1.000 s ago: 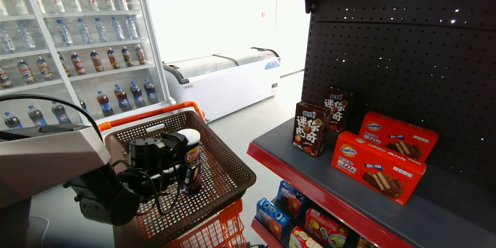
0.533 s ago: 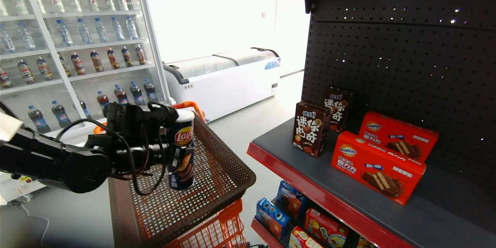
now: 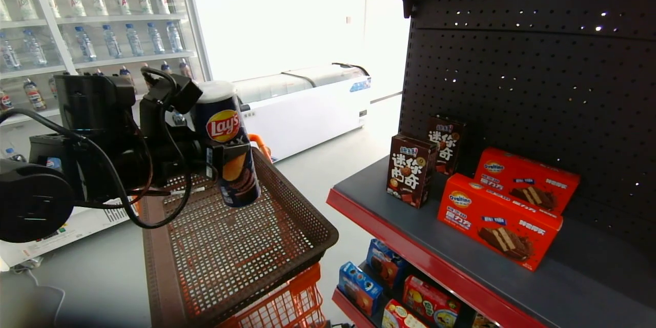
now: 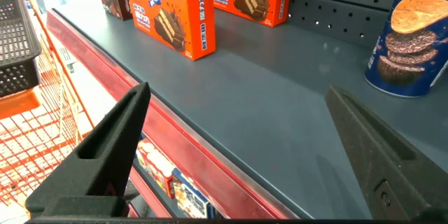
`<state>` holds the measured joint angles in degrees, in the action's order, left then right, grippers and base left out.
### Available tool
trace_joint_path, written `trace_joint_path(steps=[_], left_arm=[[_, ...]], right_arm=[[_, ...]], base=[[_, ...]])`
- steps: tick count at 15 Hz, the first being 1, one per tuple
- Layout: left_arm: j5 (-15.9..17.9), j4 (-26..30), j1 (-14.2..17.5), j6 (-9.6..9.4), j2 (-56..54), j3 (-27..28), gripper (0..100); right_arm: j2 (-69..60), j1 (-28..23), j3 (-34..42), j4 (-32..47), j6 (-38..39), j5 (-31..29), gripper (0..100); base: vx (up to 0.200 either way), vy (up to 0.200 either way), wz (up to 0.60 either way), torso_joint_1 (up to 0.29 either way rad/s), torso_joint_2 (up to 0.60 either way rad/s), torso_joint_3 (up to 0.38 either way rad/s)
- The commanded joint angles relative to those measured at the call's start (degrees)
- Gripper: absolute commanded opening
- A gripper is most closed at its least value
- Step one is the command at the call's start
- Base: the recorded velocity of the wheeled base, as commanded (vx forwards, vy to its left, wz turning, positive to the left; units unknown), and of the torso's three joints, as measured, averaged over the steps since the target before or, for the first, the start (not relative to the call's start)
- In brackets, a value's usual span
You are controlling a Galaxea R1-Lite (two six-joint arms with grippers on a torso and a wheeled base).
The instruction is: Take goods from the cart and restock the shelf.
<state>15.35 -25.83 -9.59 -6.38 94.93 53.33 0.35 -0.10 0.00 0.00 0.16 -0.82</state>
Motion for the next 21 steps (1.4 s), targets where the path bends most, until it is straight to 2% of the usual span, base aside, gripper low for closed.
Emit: trace_joint_path(steps=[1,3,5,7,9,10,11,12,13,14,15,16,18,19,20,21], left_arm=[[0.12,-0.1,-0.51,-0.22,-1.24,-0.34,0],[-0.23,0.26,-1.83,-0.22,-2.56,-0.42,0],[-0.41,5.18,-3.59,-0.39,-5.1,0.19,0],[-0.58,5.27,-3.94,-0.57,-5.98,-0.69,0],[-1.9,13.62,-3.68,-5.05,-8.71,-0.16,0],[-2.34,16.08,-4.03,-6.63,-9.94,-0.78,0],[-2.08,15.81,-4.73,-8.21,-11.26,-3.06,0],[-1.72,12.47,-4.82,-8.83,-11.87,-4.73,0],[-0.14,10.45,-5.17,-8.65,-12.75,-5.26,0],[3.11,10.63,-6.4,-6.98,-13.54,-4.91,0],[3.64,10.54,-6.67,-5.4,-13.89,-4.91,0],[3.2,10.54,-7.9,-1.1,-14.24,-4.82,0],[2.85,10.54,-8.07,-0.39,-15.04,-5.26,0],[5.92,10.71,-8.25,0.31,-15.21,-5.26,0],[11.99,10.71,-7.9,1.54,-15.39,-5.52,0],[13.92,10.8,-7.9,1.72,-16.18,-5.87,0]], right_arm=[[0.09,0.01,0.0,0.0,0.02,-0.06,100],[0.09,0.01,0.0,0.0,0.02,0.03,100],[0.09,0.01,0.0,0.0,0.02,0.03,100],[0.09,0.1,0.0,0.0,0.02,0.03,100],[0.09,0.01,0.0,0.0,0.02,0.03,100],[0.09,0.01,0.0,0.0,0.02,-0.06,100],[0.09,0.1,0.0,0.0,0.02,0.03,100],[0.09,0.01,0.0,0.0,0.02,0.03,100],[0.09,0.1,0.0,0.0,0.02,0.03,100],[0.09,0.01,0.0,0.0,0.02,0.03,100],[0.09,0.01,0.0,0.0,-0.07,0.03,100],[0.09,0.1,0.0,0.0,-0.07,0.03,100],[0.09,0.01,0.0,0.0,-0.07,0.03,100],[0.09,0.01,0.0,0.0,-0.07,0.03,100],[0.09,0.01,0.0,0.0,-0.07,0.03,100],[0.09,0.01,0.0,0.0,-0.07,0.03,100]], base=[[0.0,0.0,0.0,0.0,0.0,0.0],[0.0,0.0,0.0,0.0,0.0,0.0],[0.0,0.0,0.0,0.0,0.0,0.0],[0.0,0.0,0.0,0.0,0.0,0.0],[0.0,0.0,0.0,0.0,0.0,0.0],[0.0,0.0,0.0,0.0,0.0,0.0],[0.0,0.0,0.0,0.0,0.0,0.0],[0.0,0.0,0.0,0.0,0.0,0.0],[0.0,0.0,0.0,0.0,0.0,0.0],[0.0,0.0,0.0,0.0,0.0,0.0],[0.0,0.0,0.0,0.0,0.0,0.0],[0.0,0.0,0.0,0.0,0.0,0.0],[0.0,0.0,0.0,0.0,0.0,0.0],[0.0,0.0,0.0,0.0,0.0,0.0],[0.0,0.0,0.0,0.0,0.0,0.0],[0.0,0.0,0.0,0.0,0.0,0.0]])
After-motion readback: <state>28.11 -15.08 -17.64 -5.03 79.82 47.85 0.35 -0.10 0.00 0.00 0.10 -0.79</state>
